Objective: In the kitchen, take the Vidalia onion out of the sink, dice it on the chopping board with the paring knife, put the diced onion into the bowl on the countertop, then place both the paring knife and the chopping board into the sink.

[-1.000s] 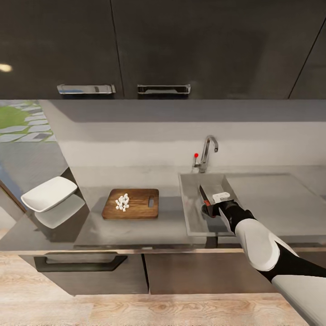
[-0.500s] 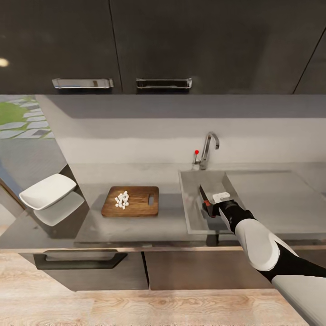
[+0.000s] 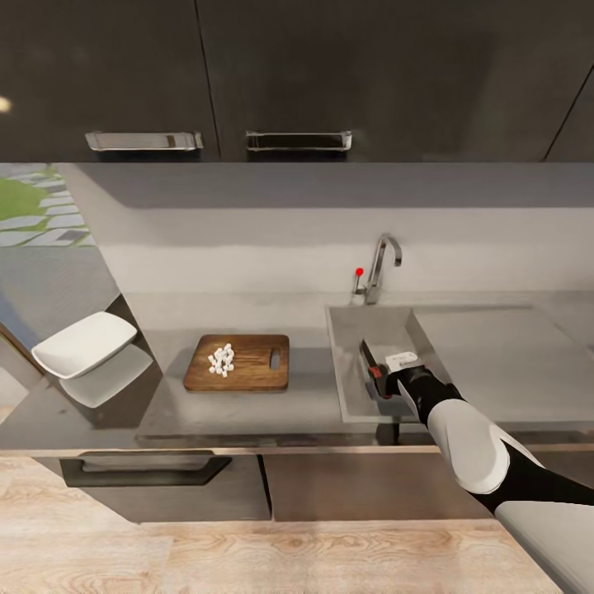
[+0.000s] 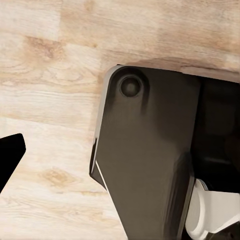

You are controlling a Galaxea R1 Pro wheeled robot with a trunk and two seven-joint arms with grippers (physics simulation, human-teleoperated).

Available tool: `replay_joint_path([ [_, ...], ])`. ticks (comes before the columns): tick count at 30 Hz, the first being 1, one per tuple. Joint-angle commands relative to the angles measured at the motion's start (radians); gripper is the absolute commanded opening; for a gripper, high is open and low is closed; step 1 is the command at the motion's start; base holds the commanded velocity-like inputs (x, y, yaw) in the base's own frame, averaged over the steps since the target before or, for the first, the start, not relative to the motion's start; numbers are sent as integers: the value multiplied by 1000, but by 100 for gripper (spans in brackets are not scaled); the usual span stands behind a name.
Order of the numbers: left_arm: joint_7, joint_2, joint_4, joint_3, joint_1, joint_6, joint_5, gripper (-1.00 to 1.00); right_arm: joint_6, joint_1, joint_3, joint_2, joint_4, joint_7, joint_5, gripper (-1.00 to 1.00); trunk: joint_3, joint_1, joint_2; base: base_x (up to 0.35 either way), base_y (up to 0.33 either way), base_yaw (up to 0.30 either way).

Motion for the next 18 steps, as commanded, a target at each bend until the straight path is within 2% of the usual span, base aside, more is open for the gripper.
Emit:
replay_joint_path([
  [1,-6,0,-2,1,0,0,8,100,4,-1,-7,1,-3,8,10,-100,-3,1,-2,0,0,0],
  [5,-6,0,-2,1,0,0,8,100,4,-1,-8,1,-3,8,10,-100,-4,1,-2,0,0,0],
  [6,-6,0,-2,1,0,0,8,100,4,-1,-8,1,-3,8,10,100,-4,1,-2,0,0,0],
  [18,-6,0,-1,1,0,0,8,100,1,-1,-9,0,-7,9,10,100,-4,1,-2,0,0,0],
])
